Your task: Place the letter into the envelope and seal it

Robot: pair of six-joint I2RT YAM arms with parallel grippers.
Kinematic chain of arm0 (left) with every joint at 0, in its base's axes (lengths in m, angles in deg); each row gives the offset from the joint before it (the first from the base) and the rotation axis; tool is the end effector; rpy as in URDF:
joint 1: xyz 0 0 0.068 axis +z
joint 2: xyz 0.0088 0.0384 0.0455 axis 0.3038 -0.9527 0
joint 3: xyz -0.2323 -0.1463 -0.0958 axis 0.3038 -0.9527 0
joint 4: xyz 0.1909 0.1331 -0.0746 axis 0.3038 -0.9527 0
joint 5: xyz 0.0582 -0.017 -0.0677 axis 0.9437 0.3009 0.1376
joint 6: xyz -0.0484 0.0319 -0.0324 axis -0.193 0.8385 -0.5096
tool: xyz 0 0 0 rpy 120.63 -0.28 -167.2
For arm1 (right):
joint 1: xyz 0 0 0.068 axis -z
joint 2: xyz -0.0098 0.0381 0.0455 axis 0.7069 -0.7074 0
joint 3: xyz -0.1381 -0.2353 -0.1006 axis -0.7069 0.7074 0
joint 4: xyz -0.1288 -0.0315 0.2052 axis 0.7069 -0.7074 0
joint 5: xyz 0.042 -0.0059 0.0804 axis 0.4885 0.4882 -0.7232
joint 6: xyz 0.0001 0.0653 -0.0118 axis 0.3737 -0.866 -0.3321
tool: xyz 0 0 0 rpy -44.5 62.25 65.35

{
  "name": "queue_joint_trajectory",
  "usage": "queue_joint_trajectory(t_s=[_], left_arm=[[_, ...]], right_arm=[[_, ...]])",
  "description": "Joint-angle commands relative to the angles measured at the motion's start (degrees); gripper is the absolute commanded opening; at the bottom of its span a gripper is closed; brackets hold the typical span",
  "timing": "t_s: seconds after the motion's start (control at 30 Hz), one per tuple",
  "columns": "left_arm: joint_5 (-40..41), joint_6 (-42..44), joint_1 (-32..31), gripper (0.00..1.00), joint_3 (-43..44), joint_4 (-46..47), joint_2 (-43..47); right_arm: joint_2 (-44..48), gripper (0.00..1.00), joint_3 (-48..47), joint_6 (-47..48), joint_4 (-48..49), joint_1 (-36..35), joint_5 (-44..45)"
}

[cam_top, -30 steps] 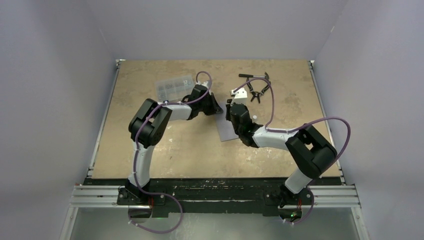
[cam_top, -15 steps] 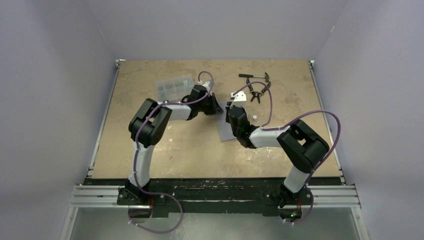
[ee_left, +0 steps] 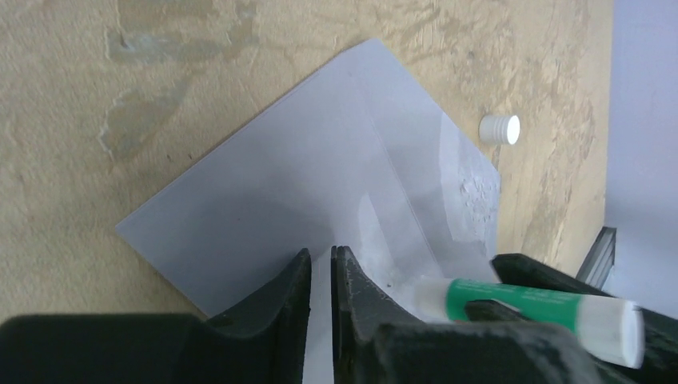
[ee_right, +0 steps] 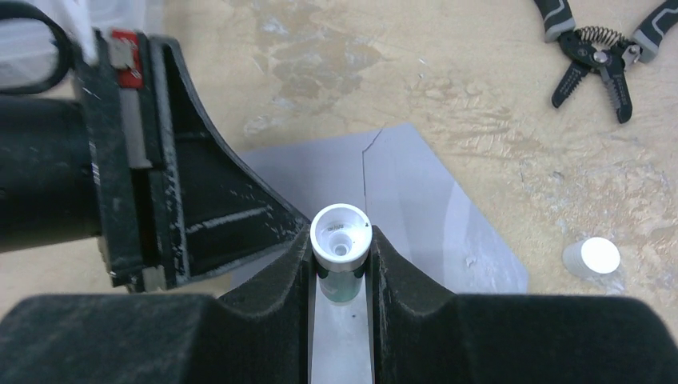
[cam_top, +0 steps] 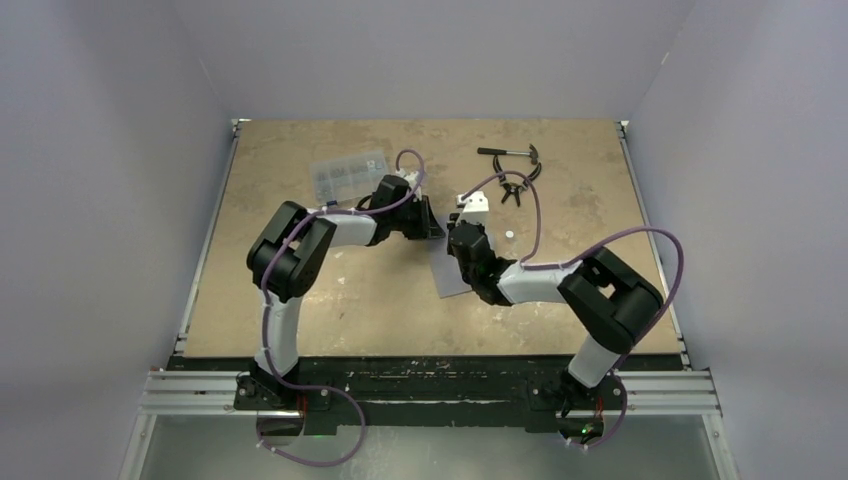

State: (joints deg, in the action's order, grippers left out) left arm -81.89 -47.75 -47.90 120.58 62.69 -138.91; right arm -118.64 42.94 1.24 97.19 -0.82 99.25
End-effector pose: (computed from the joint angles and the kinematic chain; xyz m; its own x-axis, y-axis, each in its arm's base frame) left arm 0.3715 -0.2399 0.1447 -0.8666 -0.1551 -0.4743 0.2456 0.6948 -0.6760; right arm 0.2593 0.2202 0.1938 -0.2857 0.0642 -0.9562 -0.0771 0.9930 0.0897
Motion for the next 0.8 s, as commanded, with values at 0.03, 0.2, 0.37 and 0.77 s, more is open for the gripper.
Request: queue_joint_trajectory(t_s=[0.03, 0.2, 0.37, 0.77], left_arm=[[-0.4, -1.1, 0.7, 0.31, 0.4, -4.0, 7.0], [3.7, -0.7, 0.8, 0.54, -3.2, -0.8, 18.1], [8.8, 1.8, 0.8, 0.64, -10.2, 2.1, 28.6], [-2.8, 8.4, 0.8, 0.74, -19.3, 13.1, 38.8]], right_arm=[[9.5, 0.00, -5.6, -5.1, -8.7, 0.5, -4.4], [14.9, 0.00, -10.1, -11.6, -20.4, 3.2, -9.6], [16.9, 0.00, -17.1, -20.2, -34.4, 5.9, -13.6], [21.0, 0.00, -20.5, -28.0, -39.3, 11.0, -34.9]])
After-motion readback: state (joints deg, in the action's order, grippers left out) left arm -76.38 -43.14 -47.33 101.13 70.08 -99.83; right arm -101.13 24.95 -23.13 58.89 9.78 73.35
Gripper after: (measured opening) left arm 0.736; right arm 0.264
